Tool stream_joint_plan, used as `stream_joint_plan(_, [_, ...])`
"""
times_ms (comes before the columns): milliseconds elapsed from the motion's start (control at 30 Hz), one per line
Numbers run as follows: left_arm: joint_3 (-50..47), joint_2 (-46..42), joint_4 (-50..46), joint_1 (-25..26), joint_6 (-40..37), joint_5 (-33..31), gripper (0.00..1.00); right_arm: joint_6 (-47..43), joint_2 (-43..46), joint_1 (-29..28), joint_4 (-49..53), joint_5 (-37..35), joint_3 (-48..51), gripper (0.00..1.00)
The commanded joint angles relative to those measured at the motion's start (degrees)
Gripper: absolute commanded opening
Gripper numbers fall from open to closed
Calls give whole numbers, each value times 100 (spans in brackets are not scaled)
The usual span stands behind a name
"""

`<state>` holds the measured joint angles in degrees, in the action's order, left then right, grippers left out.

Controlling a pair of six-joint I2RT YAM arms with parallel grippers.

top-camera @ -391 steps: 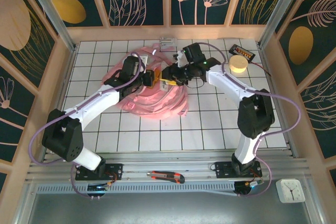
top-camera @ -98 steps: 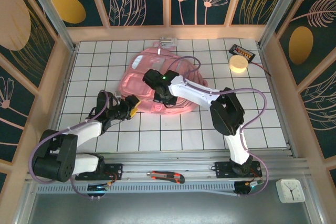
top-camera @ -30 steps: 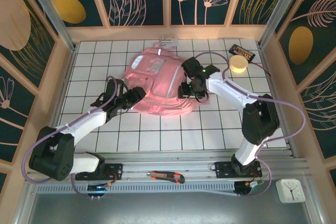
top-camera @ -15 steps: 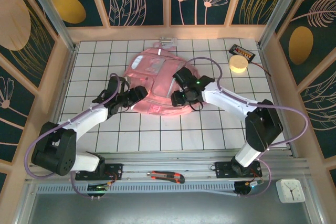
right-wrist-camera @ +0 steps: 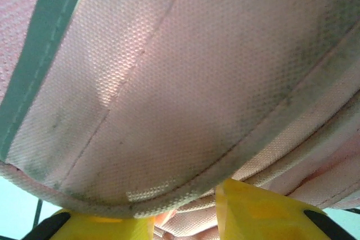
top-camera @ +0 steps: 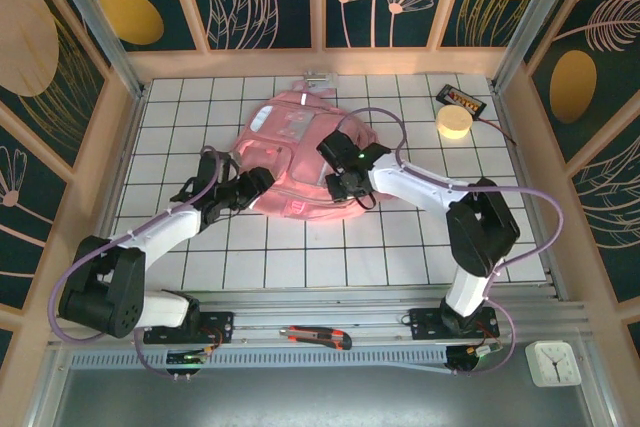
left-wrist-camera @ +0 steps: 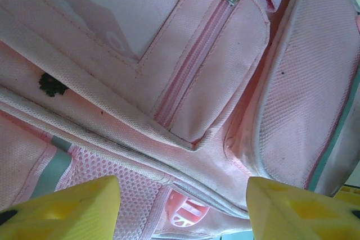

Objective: Pack the student bag

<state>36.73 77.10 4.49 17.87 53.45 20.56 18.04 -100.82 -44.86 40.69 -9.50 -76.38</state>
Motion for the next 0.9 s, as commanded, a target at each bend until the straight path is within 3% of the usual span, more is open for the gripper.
stream_joint_plan(0, [-65, -126, 148, -47, 89, 106, 61, -96, -197, -85, -10, -403, -276, 30])
stream_joint_plan(533, [-269, -233, 307, -97, 267, 102, 61, -138, -534, -179, 239, -881, -544, 21])
stream_joint_plan(667, [-287, -252, 315, -103, 301, 98, 61, -155, -555, -181, 221, -865, -552, 4])
stream_joint_plan(867, [-83, -200, 114, -100, -35, 141, 61, -197, -426, -208, 351, -848, -624, 0])
